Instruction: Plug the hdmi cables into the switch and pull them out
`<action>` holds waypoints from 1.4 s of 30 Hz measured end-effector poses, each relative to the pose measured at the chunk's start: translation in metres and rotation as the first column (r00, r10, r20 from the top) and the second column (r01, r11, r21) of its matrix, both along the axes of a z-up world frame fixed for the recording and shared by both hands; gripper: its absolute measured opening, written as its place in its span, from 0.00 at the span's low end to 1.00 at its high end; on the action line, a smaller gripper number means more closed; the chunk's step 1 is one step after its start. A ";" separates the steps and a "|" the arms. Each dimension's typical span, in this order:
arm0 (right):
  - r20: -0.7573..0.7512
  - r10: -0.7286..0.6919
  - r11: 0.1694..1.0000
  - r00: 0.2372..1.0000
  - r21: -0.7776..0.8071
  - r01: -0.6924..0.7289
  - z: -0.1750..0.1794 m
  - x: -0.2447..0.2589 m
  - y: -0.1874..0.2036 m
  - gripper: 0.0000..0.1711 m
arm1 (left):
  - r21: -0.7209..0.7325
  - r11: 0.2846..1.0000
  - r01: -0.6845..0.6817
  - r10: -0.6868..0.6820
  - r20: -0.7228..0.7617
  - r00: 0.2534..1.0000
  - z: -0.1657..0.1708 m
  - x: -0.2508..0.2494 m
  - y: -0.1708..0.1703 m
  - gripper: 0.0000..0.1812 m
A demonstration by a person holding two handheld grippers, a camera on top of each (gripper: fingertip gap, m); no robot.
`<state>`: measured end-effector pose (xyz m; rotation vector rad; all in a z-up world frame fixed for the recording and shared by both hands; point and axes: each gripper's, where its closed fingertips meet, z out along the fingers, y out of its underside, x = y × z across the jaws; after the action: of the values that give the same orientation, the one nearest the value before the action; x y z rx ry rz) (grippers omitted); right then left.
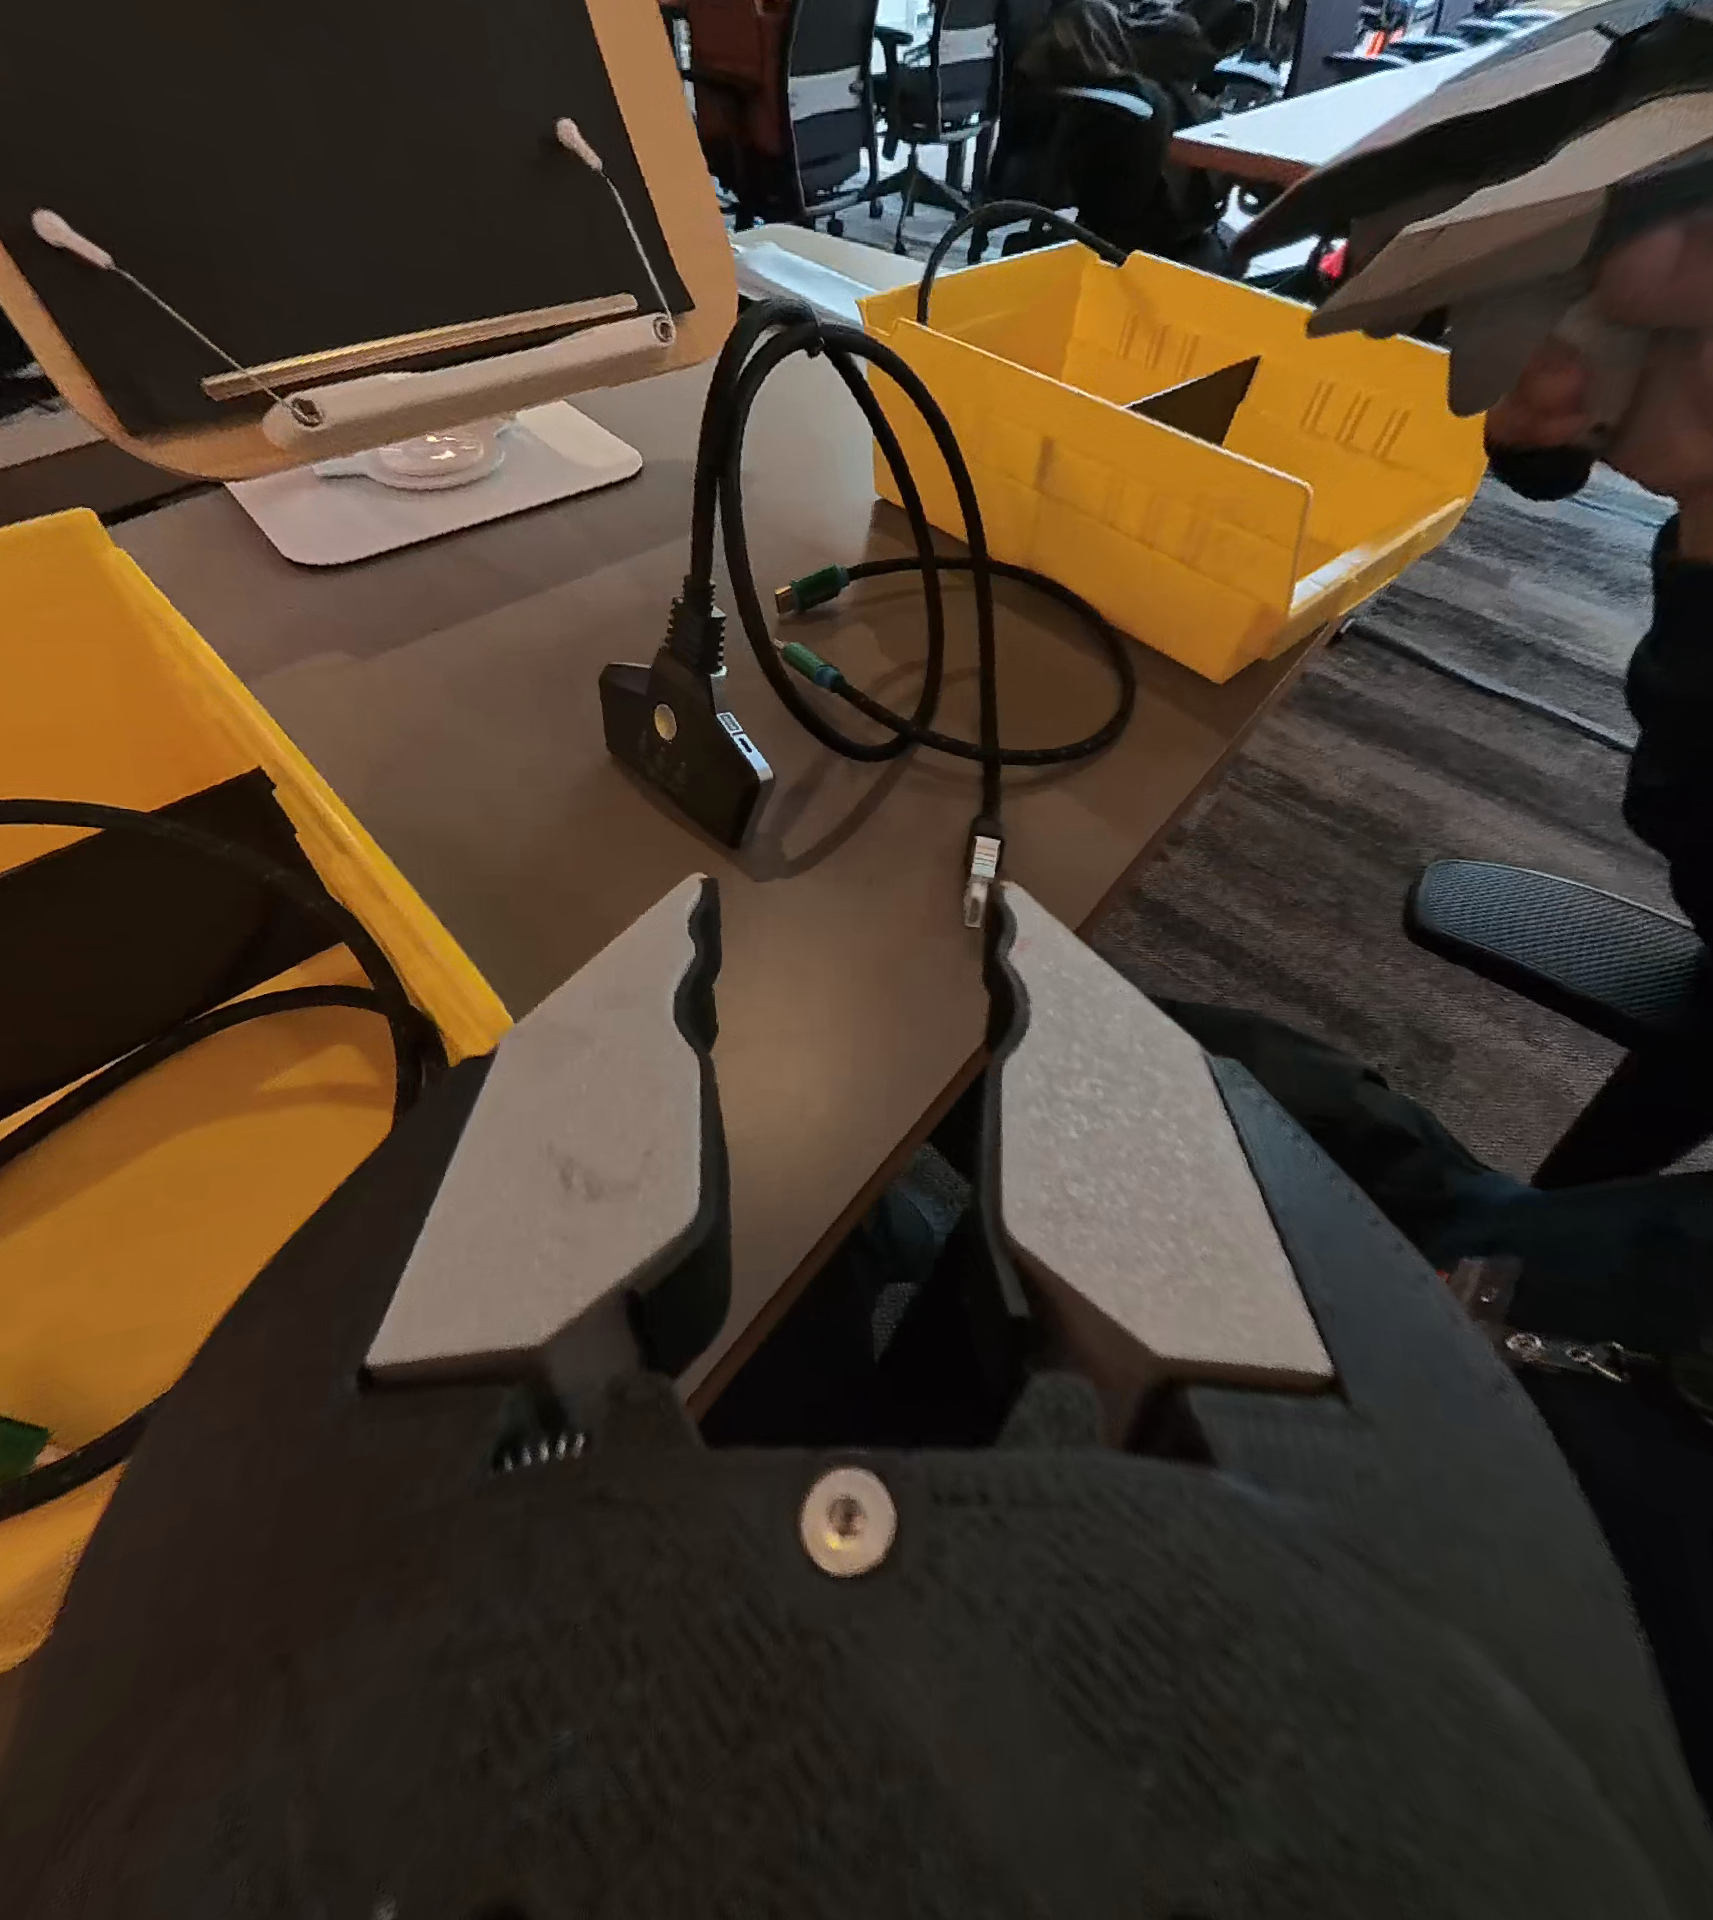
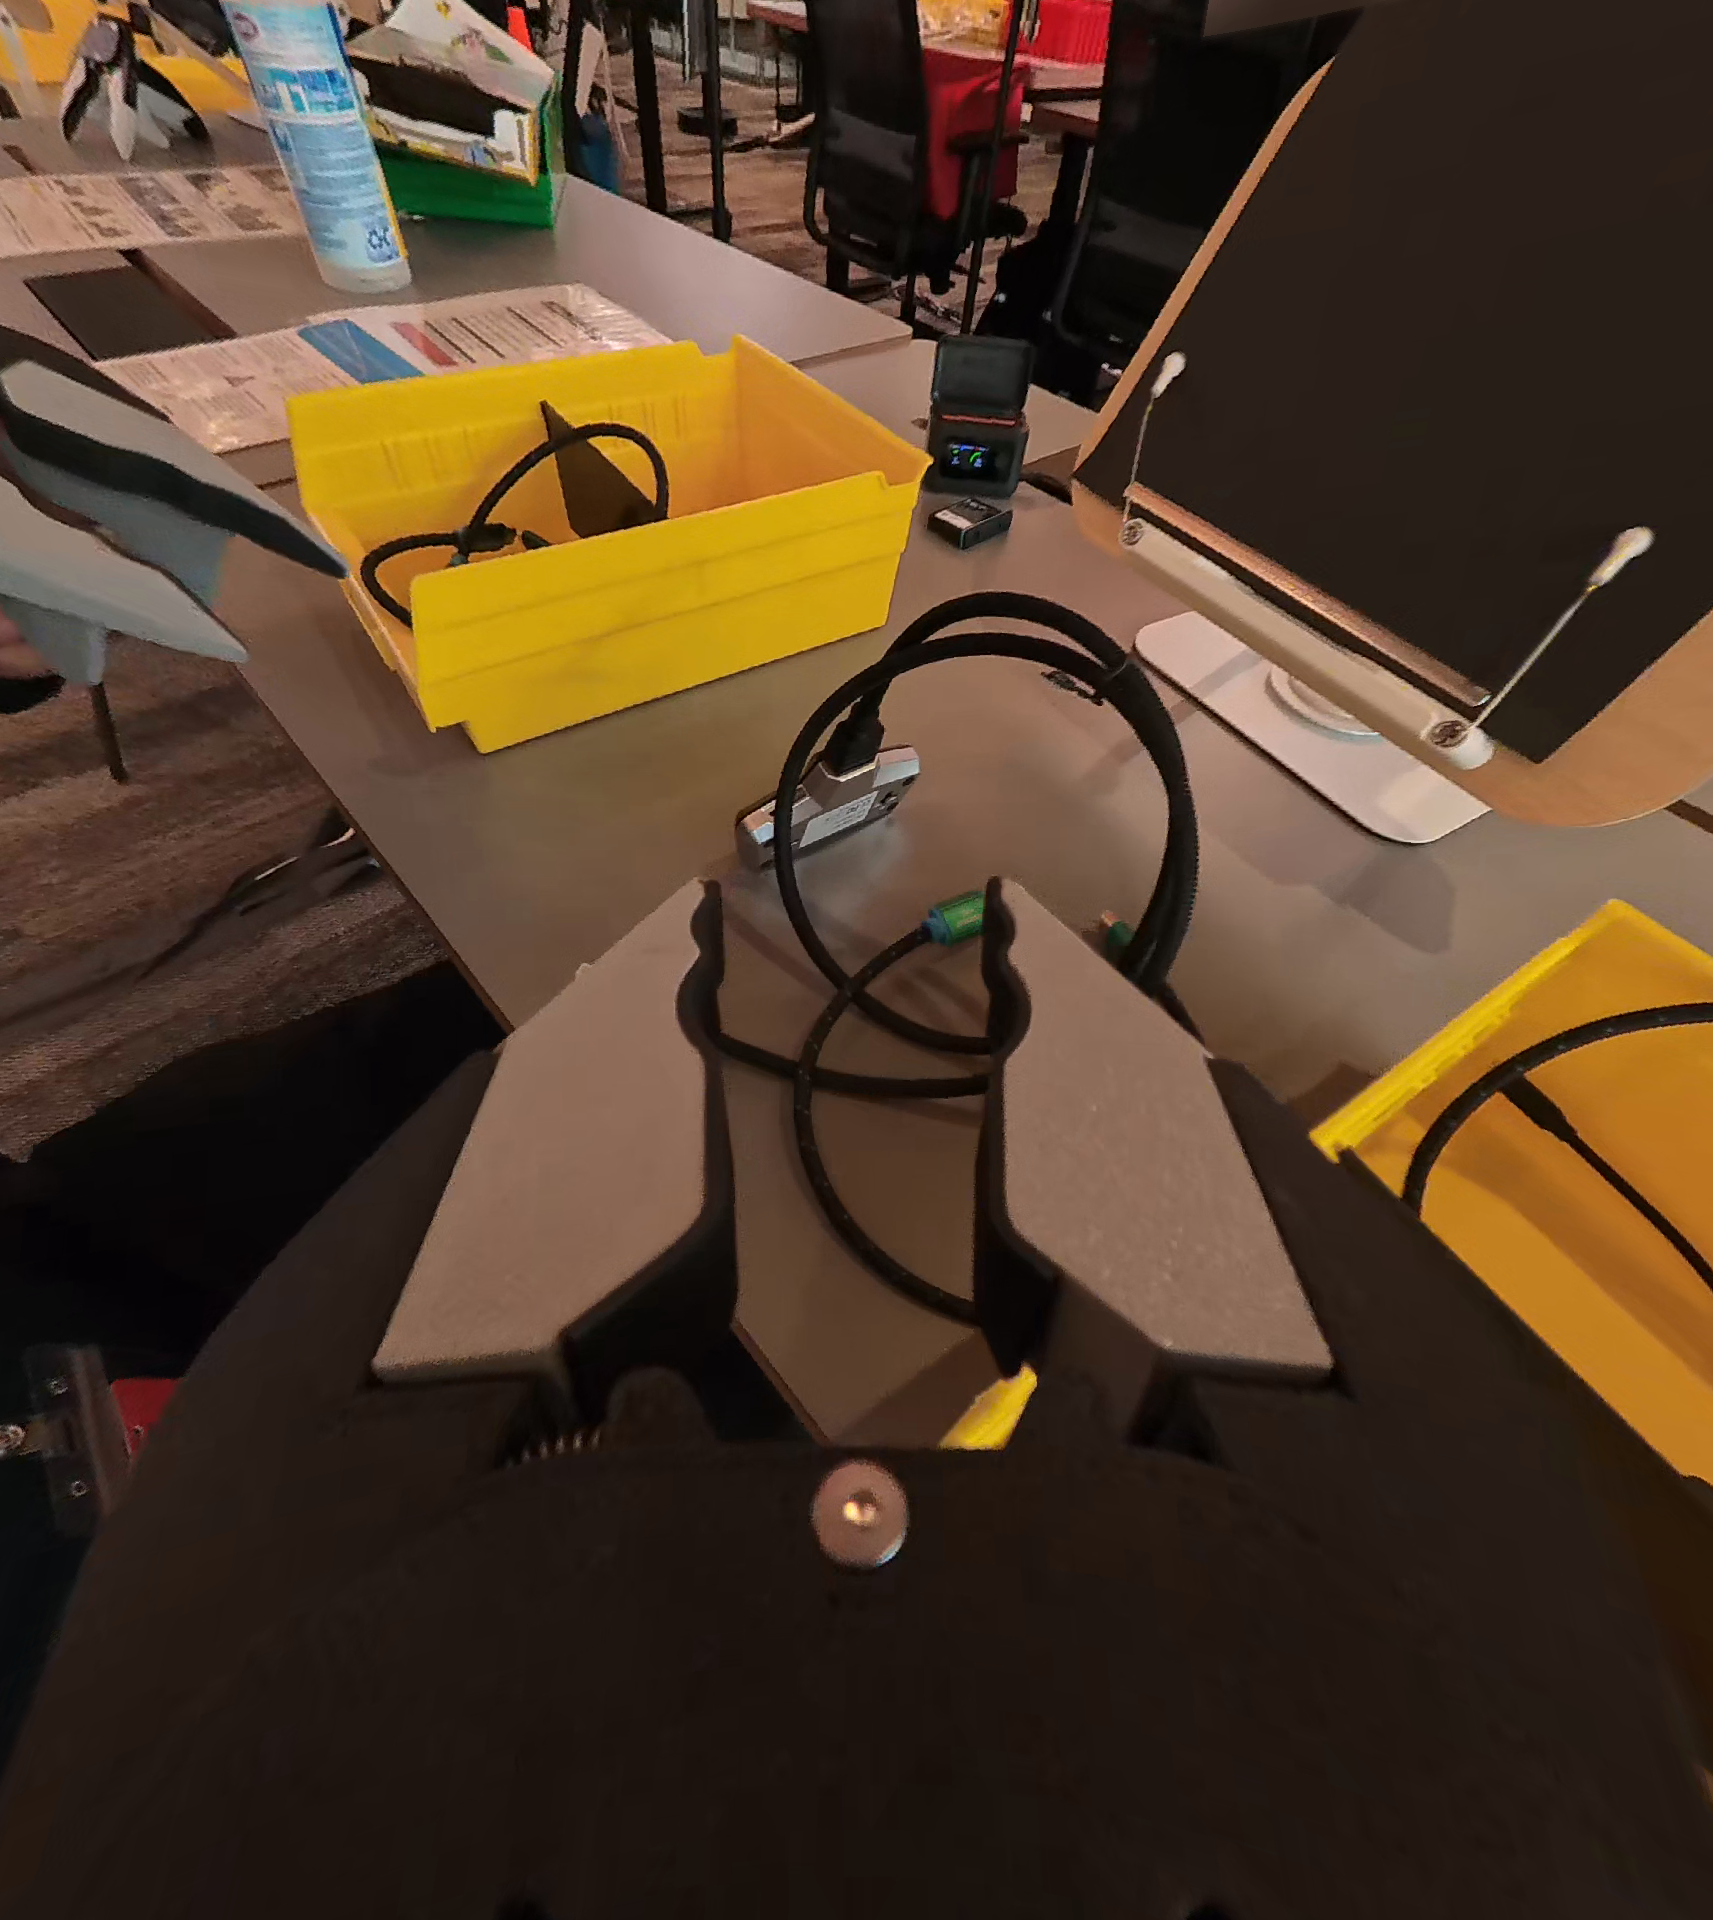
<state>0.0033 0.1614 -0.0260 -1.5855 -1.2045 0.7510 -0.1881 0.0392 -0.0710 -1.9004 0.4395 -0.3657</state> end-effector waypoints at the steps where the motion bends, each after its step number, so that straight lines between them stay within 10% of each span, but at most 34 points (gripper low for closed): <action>1: 0.003 0.006 1.000 1.000 -0.008 -0.006 -0.002 -0.002 -0.002 0.28 | -0.005 1.000 0.013 -0.013 0.002 1.000 -0.002 0.001 0.000 0.27; 27: 0.047 0.172 0.963 0.984 -0.219 -0.158 -0.072 -0.080 -0.046 0.31 | -0.064 0.997 0.035 -0.035 -0.012 0.999 -0.024 -0.016 0.023 0.31; 38: 0.109 -0.116 0.956 0.987 -0.259 0.141 -0.112 -0.163 0.028 0.40 | -0.111 0.990 0.091 -0.090 0.014 0.996 -0.046 -0.012 0.029 0.32; 42: 0.177 -0.142 0.940 0.974 -0.285 0.189 -0.136 -0.188 0.060 0.26 | -0.093 0.990 0.109 -0.110 -0.001 0.994 -0.041 -0.013 0.031 0.31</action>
<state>-0.1851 0.2211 -0.1619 -2.0020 -1.0840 0.7370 -0.2006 0.0701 -0.1125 -1.9729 0.5404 -0.4601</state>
